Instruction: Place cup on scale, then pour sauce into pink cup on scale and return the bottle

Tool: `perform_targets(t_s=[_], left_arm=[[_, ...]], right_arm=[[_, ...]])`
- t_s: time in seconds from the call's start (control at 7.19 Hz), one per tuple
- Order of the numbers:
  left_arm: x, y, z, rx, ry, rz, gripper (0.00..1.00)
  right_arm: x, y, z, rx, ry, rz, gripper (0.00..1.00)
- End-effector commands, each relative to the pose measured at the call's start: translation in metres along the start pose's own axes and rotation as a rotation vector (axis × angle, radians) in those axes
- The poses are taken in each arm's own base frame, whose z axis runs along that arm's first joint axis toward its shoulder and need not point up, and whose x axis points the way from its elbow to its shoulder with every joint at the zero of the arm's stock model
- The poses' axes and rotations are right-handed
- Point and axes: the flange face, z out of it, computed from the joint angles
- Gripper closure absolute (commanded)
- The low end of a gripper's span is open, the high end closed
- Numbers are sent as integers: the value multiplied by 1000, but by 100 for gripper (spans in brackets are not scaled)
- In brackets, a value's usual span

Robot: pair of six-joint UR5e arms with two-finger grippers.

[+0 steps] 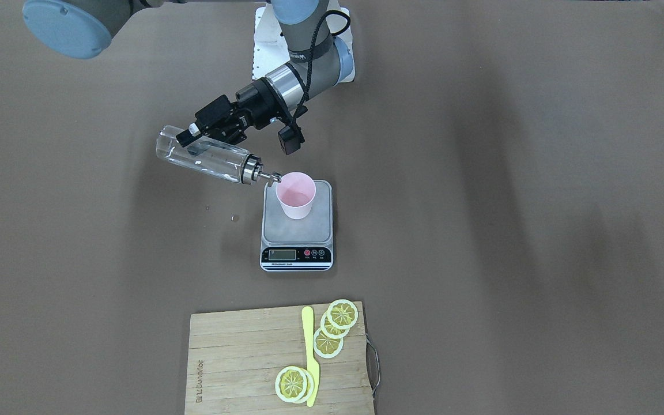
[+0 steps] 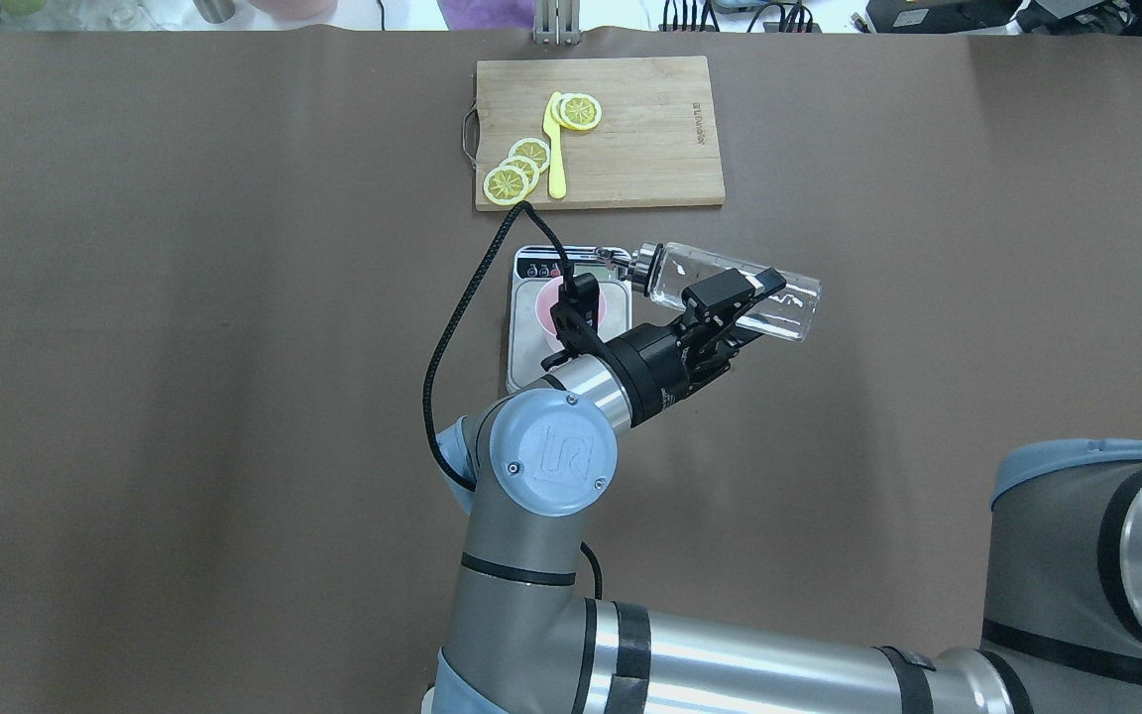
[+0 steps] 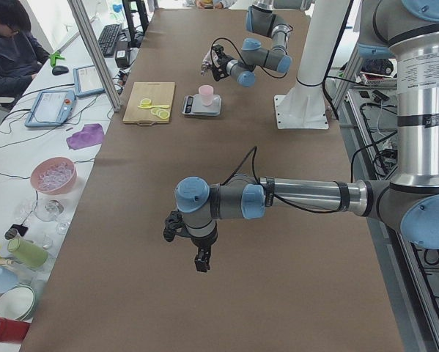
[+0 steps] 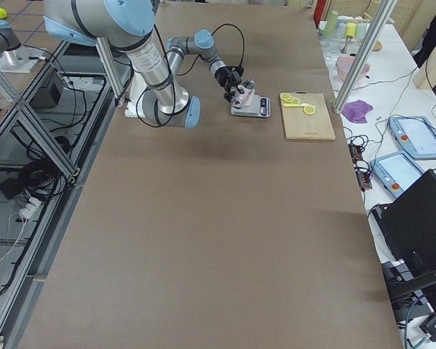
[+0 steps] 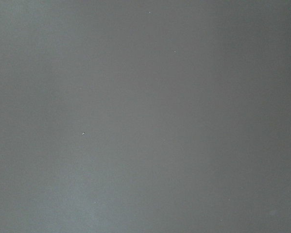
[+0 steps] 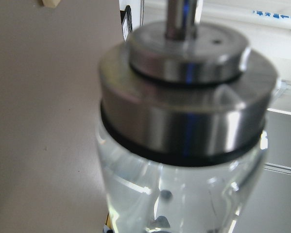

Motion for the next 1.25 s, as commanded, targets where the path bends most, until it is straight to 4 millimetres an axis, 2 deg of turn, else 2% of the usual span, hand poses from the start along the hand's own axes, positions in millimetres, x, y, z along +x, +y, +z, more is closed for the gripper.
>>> perform_targets(t_s=[0.0, 1.11], left_arm=[[0, 0, 0, 1, 0, 1, 1], [1, 0, -2, 4, -1, 1, 1]], right_arm=[[-5, 6, -4, -4, 19, -9, 100], [-5, 10, -2, -18, 46, -7, 100]])
